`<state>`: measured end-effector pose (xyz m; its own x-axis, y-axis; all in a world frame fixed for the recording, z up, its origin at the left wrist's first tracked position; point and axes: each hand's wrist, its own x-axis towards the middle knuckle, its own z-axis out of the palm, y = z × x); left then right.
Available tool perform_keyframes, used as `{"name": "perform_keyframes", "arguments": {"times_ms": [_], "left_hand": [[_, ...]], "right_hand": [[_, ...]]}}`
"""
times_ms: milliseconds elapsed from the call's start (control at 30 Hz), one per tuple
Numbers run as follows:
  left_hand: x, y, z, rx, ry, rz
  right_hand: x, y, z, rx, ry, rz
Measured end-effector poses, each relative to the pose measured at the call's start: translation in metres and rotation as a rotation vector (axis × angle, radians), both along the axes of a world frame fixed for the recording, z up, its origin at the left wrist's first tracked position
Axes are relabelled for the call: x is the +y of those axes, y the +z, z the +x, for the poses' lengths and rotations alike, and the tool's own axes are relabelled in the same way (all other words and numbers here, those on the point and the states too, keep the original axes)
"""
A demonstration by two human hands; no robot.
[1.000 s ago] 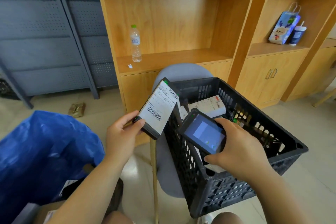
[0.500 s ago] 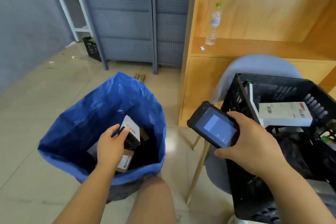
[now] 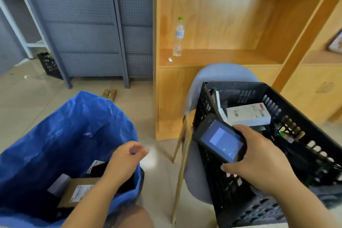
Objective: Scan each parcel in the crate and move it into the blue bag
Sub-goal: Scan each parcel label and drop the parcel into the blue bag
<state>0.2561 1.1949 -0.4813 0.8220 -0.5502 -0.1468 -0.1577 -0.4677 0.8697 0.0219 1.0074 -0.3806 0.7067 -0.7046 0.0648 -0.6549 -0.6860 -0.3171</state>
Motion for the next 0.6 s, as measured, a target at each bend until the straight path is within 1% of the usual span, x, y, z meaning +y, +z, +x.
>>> {"name": "perform_keyframes", "arguments": {"times_ms": [267,433,533,600], "left_hand": [[-0.124,0.042,-0.030,-0.129,-0.359,-0.020],[-0.211,0.051,-0.044,-0.359,-0.544,0.020],[-0.257,0.045,-0.044,-0.496,-0.582,0.047],[-0.288,0.037,-0.043,-0.600,-0.604,0.109]], "right_hand": [[-0.058,0.004,-0.062,-0.017,-0.215,-0.034],[-0.097,-0.001,-0.092,-0.015,-0.313,-0.046],[-0.117,-0.003,-0.100,-0.001,-0.339,-0.034],[-0.130,-0.005,-0.104,-0.001,-0.354,-0.023]]}}
